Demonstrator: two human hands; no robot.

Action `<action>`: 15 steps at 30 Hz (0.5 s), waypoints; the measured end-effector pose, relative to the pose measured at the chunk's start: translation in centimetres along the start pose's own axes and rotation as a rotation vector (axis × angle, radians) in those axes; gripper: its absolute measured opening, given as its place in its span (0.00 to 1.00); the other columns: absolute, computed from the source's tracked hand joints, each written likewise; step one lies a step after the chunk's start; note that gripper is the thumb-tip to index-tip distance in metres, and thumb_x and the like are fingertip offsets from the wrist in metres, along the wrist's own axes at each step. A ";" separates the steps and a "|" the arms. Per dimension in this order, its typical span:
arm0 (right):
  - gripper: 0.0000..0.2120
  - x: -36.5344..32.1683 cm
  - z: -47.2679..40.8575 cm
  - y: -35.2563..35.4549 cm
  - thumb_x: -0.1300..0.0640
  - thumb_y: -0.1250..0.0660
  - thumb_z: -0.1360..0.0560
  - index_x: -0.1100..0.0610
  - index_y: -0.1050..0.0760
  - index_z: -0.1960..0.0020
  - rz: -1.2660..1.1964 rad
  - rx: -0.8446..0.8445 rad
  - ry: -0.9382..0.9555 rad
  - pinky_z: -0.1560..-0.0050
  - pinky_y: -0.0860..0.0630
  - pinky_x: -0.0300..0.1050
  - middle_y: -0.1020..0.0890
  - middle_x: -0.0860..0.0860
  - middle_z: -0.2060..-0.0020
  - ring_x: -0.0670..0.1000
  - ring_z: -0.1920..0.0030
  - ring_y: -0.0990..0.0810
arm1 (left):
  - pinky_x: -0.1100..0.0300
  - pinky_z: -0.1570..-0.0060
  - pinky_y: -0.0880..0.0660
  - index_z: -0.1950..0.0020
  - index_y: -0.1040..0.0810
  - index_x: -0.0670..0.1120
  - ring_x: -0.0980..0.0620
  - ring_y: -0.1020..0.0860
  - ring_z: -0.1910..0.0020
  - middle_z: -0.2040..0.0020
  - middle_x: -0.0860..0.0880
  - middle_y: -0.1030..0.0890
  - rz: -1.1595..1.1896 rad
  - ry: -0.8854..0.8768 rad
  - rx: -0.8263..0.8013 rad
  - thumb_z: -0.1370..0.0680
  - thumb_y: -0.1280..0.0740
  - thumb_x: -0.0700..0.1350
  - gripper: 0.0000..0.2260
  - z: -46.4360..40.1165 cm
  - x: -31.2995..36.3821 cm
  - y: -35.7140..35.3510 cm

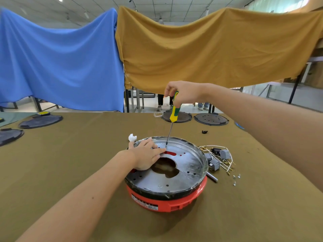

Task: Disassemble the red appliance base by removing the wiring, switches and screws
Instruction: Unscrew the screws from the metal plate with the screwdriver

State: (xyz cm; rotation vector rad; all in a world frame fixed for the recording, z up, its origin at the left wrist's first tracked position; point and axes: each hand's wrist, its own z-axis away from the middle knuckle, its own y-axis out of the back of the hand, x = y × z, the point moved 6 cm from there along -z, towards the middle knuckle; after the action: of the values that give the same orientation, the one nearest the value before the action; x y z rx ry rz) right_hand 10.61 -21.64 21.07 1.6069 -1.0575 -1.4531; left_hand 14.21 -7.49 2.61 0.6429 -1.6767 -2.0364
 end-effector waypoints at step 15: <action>0.16 0.9 0.3 -0.2 0.44 0.38 0.20 0.57 0.31 0.43 0.299 0.070 -0.082 0.66 0.34 0.44 0.24 0.52 0.58 0.51 0.63 0.29 | 0.29 0.30 0.55 0.22 0.52 0.64 0.52 0.60 0.21 0.21 0.57 0.49 -0.013 0.003 -0.005 0.15 0.57 0.55 0.21 0.0 0.1 0.1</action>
State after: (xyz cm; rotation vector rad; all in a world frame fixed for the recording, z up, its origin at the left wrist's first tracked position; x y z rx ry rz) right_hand 10.33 -22.38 20.48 1.3750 -1.3452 -1.3012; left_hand 14.15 -7.52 2.69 0.6571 -1.6691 -2.0472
